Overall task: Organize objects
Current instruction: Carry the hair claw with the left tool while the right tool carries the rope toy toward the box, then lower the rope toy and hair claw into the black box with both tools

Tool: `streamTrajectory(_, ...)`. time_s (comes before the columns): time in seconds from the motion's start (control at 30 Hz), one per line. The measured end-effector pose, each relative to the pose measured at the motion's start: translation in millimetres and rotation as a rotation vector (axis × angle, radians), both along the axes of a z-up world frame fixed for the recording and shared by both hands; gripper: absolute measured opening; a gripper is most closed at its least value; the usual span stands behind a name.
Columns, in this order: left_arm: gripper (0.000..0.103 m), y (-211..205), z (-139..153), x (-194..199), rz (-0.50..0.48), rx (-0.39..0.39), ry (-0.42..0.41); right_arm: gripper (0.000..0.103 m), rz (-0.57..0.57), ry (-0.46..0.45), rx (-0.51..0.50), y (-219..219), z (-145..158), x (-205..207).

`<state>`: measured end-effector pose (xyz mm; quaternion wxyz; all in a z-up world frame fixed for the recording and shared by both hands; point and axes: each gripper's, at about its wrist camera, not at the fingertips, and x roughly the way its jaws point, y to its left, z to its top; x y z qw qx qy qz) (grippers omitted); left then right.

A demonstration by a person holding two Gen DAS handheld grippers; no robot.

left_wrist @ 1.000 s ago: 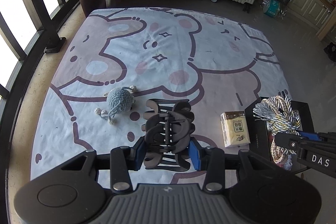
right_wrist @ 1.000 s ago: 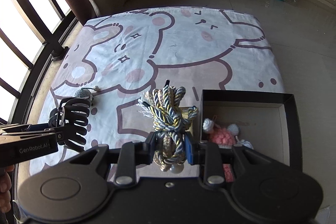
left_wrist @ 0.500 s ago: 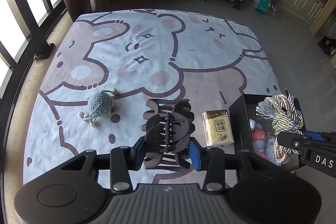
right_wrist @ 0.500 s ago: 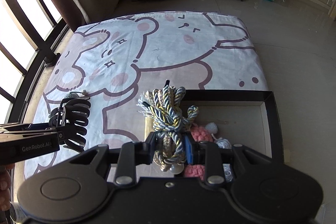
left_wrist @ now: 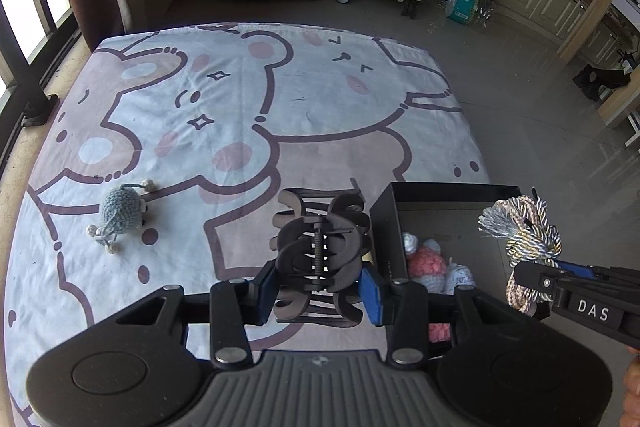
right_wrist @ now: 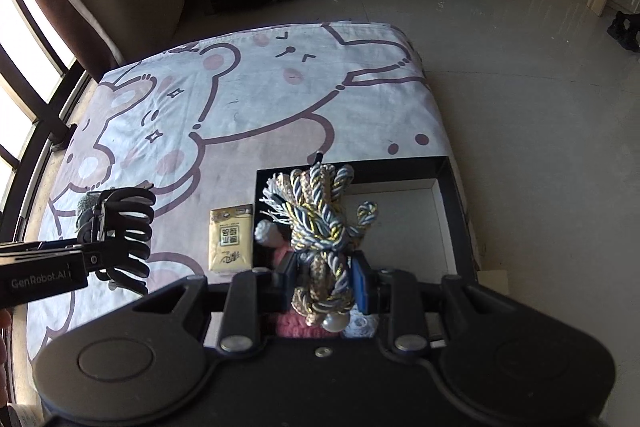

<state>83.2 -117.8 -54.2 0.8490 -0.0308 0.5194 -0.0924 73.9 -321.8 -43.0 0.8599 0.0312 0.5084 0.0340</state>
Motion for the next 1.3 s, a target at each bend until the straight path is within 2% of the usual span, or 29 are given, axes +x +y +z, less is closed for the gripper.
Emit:
streamTrajectory(0.3,0.044,-29,-7,3,-0.044,-0.042,0.001,0.029,-0.055,0.014,-0.004,-33,-15,0)
streamTrajectory(0.73,0.044,-56,-13,3,-0.081,-0.156,0.014,0.029,-0.118,0.060,-0.025,-63,-45,4)
streamTrajectory(0.93,0.044,-66,-17,3,-0.091,-0.182,0.017,0.029,-0.113,0.064,-0.024,-68,-54,6)
streamTrajectory(1.3,0.044,-79,-24,14,-0.104,-0.237,0.018,0.029,-0.072,0.120,-0.041,-65,-92,15)
